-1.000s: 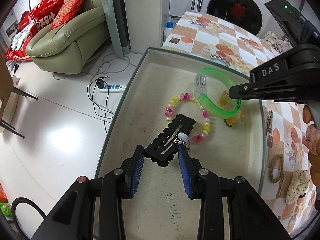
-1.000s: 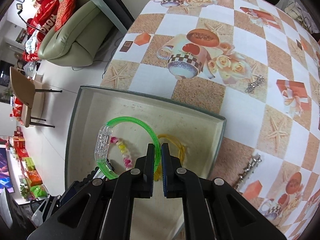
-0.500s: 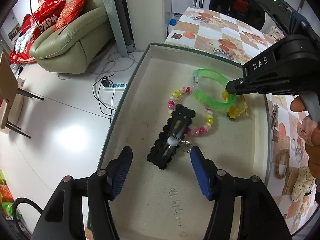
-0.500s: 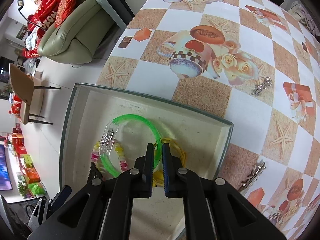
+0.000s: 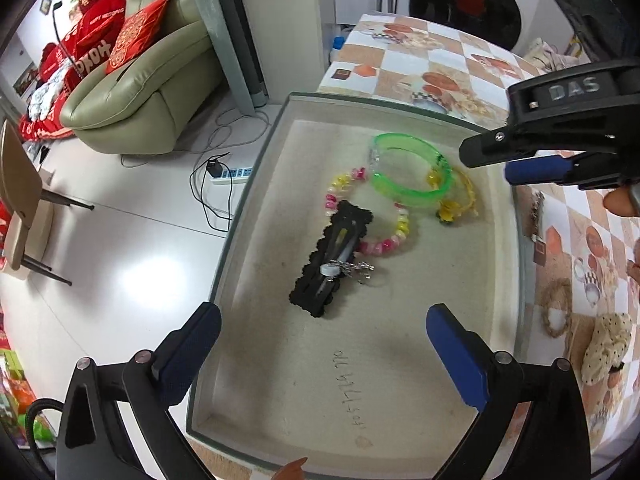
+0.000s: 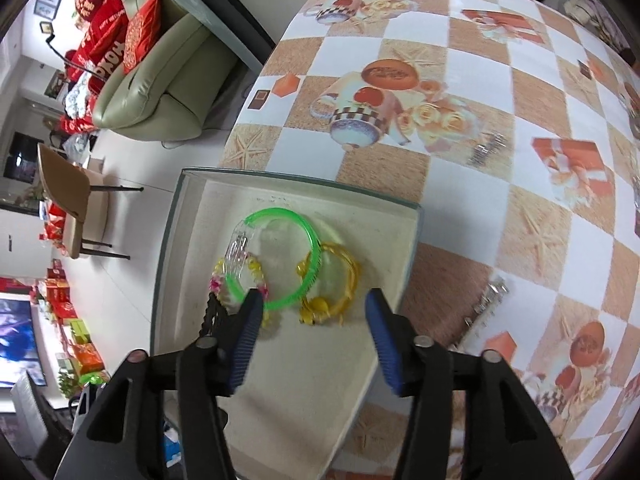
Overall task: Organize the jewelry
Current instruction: 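Move both open tools back over the table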
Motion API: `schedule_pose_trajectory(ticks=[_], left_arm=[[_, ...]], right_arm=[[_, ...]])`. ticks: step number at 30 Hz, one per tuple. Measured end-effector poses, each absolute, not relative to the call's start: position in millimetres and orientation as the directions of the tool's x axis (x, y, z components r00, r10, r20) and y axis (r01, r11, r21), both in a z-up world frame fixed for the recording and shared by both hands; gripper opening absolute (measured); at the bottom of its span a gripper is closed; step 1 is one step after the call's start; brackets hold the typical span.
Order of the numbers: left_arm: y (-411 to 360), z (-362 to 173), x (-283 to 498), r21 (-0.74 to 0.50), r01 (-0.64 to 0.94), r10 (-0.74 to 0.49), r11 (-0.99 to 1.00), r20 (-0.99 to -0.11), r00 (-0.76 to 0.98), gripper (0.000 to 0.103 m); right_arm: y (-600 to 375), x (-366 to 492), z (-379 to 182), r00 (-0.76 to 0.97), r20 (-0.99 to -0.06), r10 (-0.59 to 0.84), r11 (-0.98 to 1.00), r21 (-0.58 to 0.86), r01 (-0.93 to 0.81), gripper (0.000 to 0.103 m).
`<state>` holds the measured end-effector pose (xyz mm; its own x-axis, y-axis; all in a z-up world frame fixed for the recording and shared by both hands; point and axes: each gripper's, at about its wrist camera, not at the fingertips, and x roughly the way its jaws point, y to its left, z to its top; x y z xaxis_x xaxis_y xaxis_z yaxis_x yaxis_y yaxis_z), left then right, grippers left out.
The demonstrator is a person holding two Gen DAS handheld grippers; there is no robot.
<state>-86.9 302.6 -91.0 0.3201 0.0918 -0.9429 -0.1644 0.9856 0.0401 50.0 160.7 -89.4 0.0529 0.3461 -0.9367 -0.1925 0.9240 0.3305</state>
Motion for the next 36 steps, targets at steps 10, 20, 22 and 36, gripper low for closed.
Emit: schedule_pose_trajectory(ticks=[10,20,22,36], left_arm=[[259.0,-73.2,-83.7,0.017,-0.071,0.038,0.997,-0.946,0.322,0.103],[195.5,-55.4,-81.8,0.011,0.091,-0.02,0.996,-0.944,0.328,0.103],[183.3,-52.2,-81.9,0.005,0.121,-0.036,0.993,-0.944,0.328,0.103],[123.1,-66.5,-68.2,-0.093,0.198,-0.139,0.976,-0.962,0.236,0.103]], right_arm=[[83.6,22.9,-60.4,0.095,-0.917,0.388,0.921,0.383,-0.067,0.083],[-15.7,-8.7,-34.5,0.182,-0.922,0.34,0.933,0.355,0.054,0.103],[-34.9,-18.1,-32.8,0.174,-0.926,0.335,0.931,0.354,0.087,0.103],[-117.6,-89.1,-55.8,0.101,-0.958,0.269,0.926,0.286,0.246,0.103]])
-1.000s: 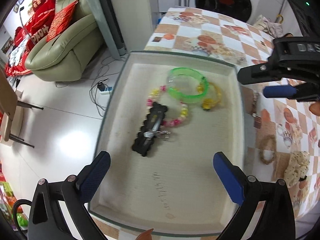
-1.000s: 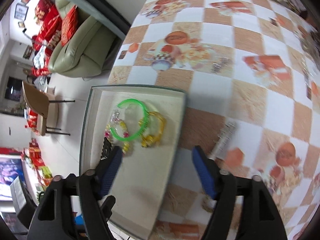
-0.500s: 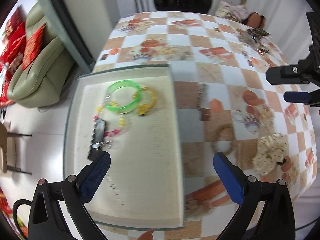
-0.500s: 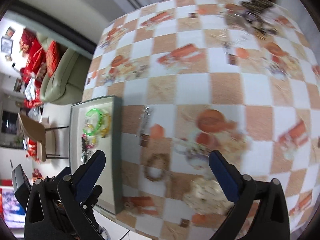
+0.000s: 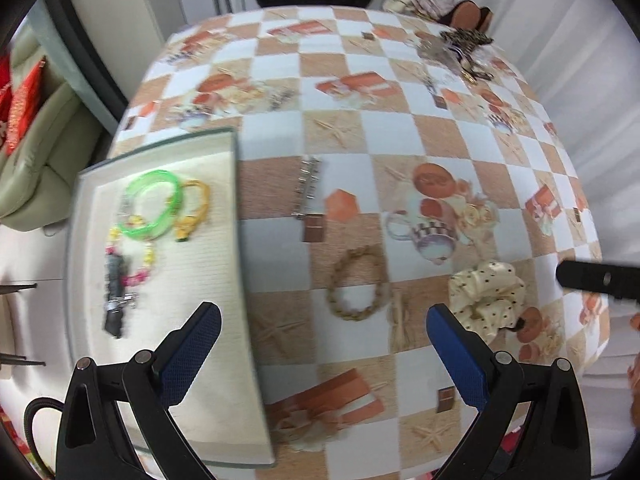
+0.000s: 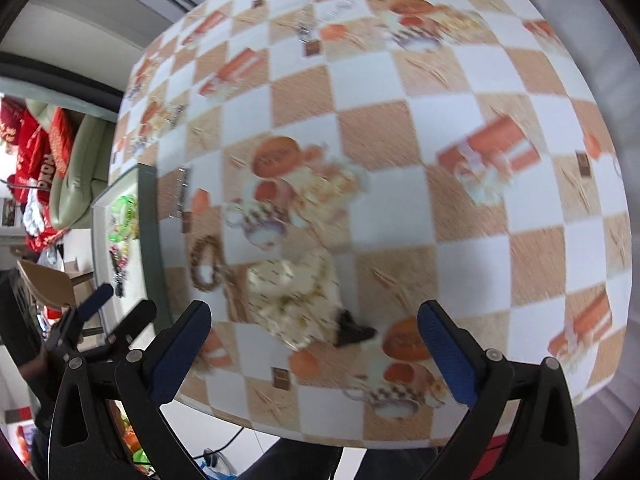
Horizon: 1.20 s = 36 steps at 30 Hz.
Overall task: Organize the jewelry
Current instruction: 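Move both open tools back over the table, then grasp the cream polka-dot scrunchie with the right tool while the left grasps the braided tan bracelet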
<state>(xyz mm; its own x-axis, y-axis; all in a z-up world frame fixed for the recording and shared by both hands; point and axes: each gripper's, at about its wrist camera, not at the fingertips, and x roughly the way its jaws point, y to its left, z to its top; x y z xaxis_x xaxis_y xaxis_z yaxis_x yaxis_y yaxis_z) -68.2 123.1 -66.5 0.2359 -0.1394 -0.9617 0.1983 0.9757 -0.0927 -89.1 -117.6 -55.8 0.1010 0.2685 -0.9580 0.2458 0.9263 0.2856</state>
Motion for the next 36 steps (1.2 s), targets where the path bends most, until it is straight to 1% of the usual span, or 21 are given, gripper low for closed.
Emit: schedule_pose_trajectory(ticks=[3,9,16,21,23,24,27,28,29,31,32,34,36], left_arm=[[110.5,-74.7,-60.4,-0.106,0.214,-0.153,0.971,-0.965,0.215,0.103],[92.4,-92.2,-46.3,-0.098,0.23,-0.142,0.968,-0.972,0.186,0.103],[86.6,-111.1,-35.0,-0.073,0.228,-0.111,0.971,-0.981,0.159,0.103],[88.4,-123.5,-29.4,-0.065,0.207,-0.095,0.976,-0.986,0.135,0.103],[88.0,-128.5,-28.3,-0.063,0.206,-0.09,0.976,-0.988,0.125,0.093],[87.5,-132.9,-27.7,-0.058,0.207,-0.082,0.977,-0.991,0.109,0.09],[88.1,-142.1,-27.2,-0.049,0.195,-0.067,0.98,-0.994,0.09,0.09],[88.6,-144.3,-27.5,-0.047,0.192,-0.065,0.98,-0.994,0.084,0.089],[88.9,-145.8,-28.0,-0.049,0.192,-0.066,0.98,-0.995,0.081,0.086],[88.1,-146.7,-28.3,-0.041,0.195,-0.059,0.98,-0.994,0.087,0.083],[87.8,-147.0,-28.8,-0.041,0.196,-0.059,0.98,-0.994,0.088,0.082],[86.0,-146.5,-29.4,-0.039,0.2,-0.059,0.979,-0.994,0.095,0.076],[84.7,-145.2,-32.0,-0.038,0.209,-0.06,0.977,-0.993,0.101,0.072]], right_arm=[[-124.7,-98.4,-64.5,0.082,-0.962,0.26,0.926,0.273,0.26,0.103],[-127.3,-105.9,-74.6,0.062,-0.97,0.237,0.938,0.245,0.246,0.103],[-113.8,-101.2,-84.7,0.052,-0.975,0.215,0.961,0.22,0.165,0.102],[-103.1,-95.6,-91.7,0.048,-0.978,0.203,0.972,0.208,0.109,0.1],[-100.2,-93.8,-95.1,0.043,-0.978,0.205,0.974,0.208,0.095,0.098],[-98.0,-92.5,-97.3,0.04,-0.978,0.203,0.975,0.206,0.086,0.096],[-91.4,-88.0,-104.7,0.027,-0.981,0.194,0.979,0.195,0.062,0.093],[-89.2,-86.4,-107.4,0.024,-0.981,0.191,0.98,0.192,0.053,0.091],[-87.5,-85.0,-109.6,0.022,-0.982,0.187,0.981,0.188,0.046,0.089],[-83.8,-82.4,-114.5,0.016,-0.984,0.175,0.984,0.176,0.033,0.077],[-82.2,-81.4,-116.6,0.014,-0.985,0.172,0.985,0.172,0.03,0.075],[-78.7,-79.1,-121.0,0.008,-0.987,0.164,0.986,0.164,0.021,0.066],[-74.8,-78.1,-124.9,0.002,-0.988,0.152,0.988,0.152,0.007,0.062]])
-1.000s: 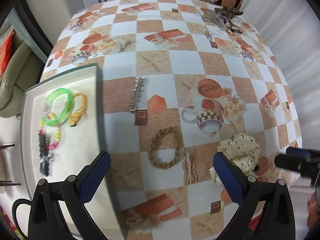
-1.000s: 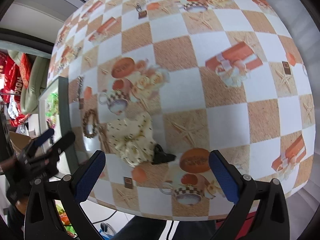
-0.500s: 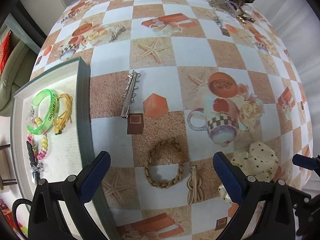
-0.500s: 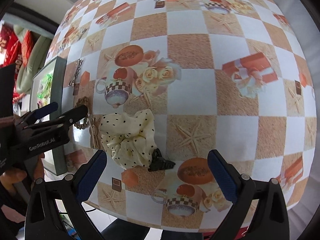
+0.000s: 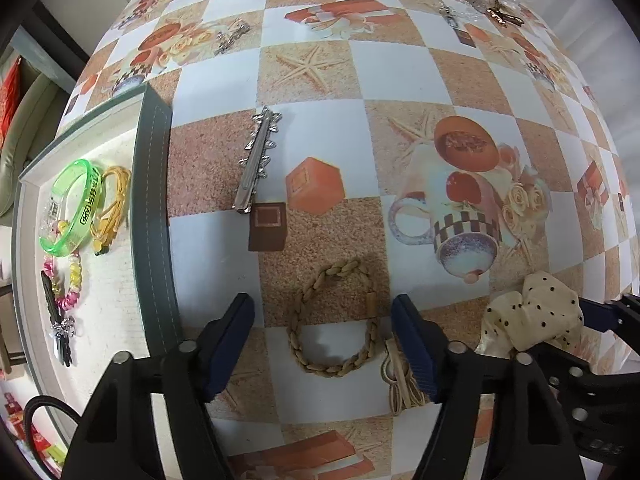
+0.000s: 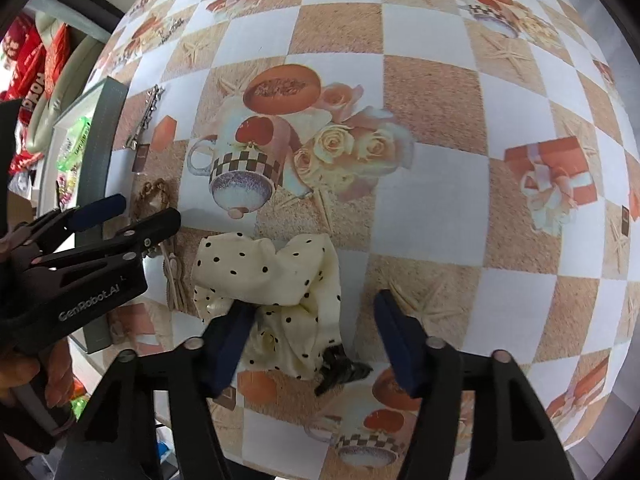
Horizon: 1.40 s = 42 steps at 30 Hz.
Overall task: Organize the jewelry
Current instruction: 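Grasp the cream polka-dot scrunchie with the right tool while the left grasps the braided tan bracelet, then carry the scrunchie into the white tray with the right tool while the left drops the braided bracelet there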
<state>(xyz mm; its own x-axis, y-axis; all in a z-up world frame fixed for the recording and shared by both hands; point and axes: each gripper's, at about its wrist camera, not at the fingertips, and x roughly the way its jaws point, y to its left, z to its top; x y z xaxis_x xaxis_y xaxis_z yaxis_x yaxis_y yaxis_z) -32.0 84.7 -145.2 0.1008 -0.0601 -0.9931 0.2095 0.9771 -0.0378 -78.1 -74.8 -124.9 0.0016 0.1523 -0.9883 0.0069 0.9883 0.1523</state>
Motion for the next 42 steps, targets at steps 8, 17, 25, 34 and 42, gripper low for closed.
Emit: schedule_pose_trajectory(ticks=[8,17,25,34,42], left_arm=[[75.9,-135.0,-30.1,-0.042,0.225,-0.072,0.973,-0.99,0.125,0.033],[86.3,-124.5,-29.2,-0.076,0.206,-0.106,0.975,-0.985,0.135,0.016],[85.8,-91.0,-41.3,-0.121,0.206,-0.161,0.971,-0.968,0.195,0.016],[102.2,-64.9,-59.8,-0.153,0.205,-0.201,0.967,-0.951,0.235,0.016],[131.5,-51.5,-70.5,-0.165,0.159,-0.203,0.973,-0.942,0.268,0.016]], right_arm=[[-64.1,-74.8,-125.4,0.013,-0.994,0.11,0.994,0.11,-0.03,0.032],[-76.3,-72.4,-108.6,0.052,-0.986,0.157,0.987,0.158,0.024,0.012],[-94.9,-68.9,-82.8,0.099,-0.972,0.213,0.971,0.222,0.092,0.012],[-99.4,-75.3,-55.6,0.124,-0.967,0.221,0.967,0.234,0.102,0.012],[-81.5,-70.6,-33.4,0.142,-0.963,0.231,0.966,0.244,0.084,0.012]])
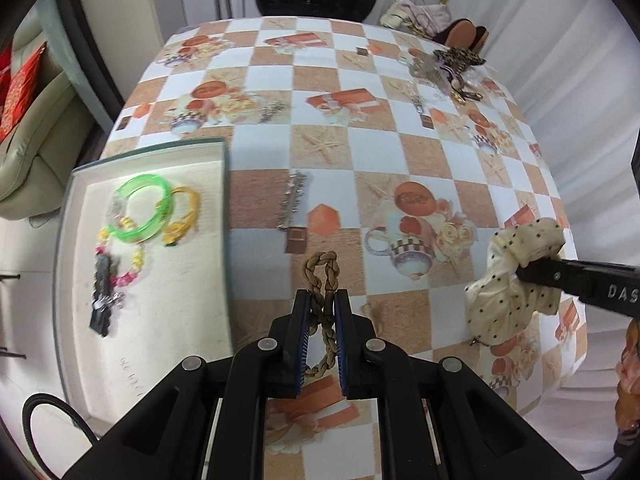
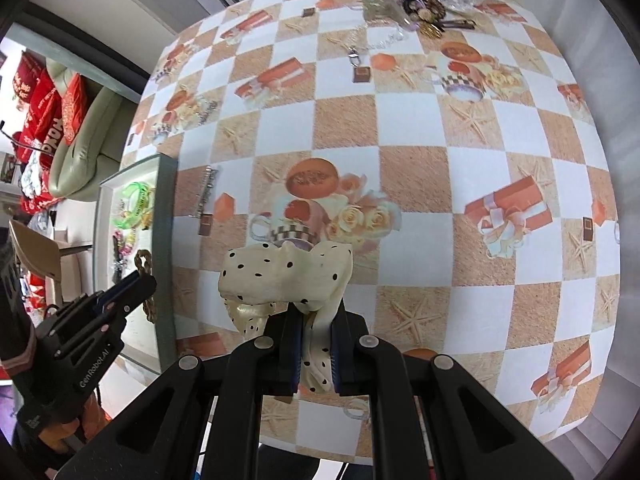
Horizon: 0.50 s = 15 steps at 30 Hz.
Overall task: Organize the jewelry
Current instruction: 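Carry the scrunchie into the white tray with the right tool while the left drops the braided bracelet there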
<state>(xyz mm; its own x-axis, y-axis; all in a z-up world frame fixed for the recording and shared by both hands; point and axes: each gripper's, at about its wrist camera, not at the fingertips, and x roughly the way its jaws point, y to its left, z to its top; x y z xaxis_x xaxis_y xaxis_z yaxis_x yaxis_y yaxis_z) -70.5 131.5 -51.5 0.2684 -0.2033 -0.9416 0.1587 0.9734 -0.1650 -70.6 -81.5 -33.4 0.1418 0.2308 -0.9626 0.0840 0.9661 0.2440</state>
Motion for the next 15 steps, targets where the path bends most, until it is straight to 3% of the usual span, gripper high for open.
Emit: schedule_pose_trajectory(ticks=[15], left_arm=[[225.4,-44.2,-96.7,-0.163,-0.015,-0.15,0.986,-0.934,0.325,0.016]], right_arm=[[10.1,-47.1,-13.5,0.125,-0.954,0.272,0.961,0.264,-0.081,0.012]])
